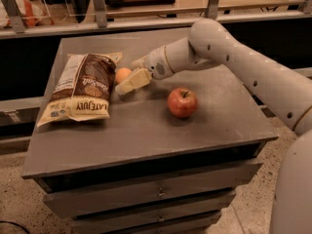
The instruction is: Move orange near brown chip bag
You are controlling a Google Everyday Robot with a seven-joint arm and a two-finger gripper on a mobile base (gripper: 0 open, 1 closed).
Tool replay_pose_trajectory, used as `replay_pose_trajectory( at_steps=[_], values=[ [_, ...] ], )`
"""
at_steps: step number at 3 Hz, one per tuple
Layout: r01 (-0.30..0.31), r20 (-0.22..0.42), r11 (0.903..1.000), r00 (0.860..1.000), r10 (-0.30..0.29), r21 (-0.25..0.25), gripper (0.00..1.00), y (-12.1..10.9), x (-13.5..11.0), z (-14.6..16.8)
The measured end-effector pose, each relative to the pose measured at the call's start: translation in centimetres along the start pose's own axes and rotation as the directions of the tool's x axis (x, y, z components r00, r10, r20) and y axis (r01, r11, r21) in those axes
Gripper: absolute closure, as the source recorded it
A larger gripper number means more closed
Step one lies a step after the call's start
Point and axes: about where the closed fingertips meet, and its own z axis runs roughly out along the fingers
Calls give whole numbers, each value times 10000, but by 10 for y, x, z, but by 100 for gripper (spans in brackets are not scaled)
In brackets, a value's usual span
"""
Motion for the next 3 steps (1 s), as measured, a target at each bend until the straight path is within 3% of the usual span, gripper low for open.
replay_pose_trajectory(
  at_steps=[1,2,3],
  values=[
    [-20,76,10000,10000,19,52,0,0,-1,0],
    [113,299,9988,9995,-128,476,0,-10,-9,-13],
    [496,144,9914,9986,-517,1210,0,-27,-12,-34]
  ],
)
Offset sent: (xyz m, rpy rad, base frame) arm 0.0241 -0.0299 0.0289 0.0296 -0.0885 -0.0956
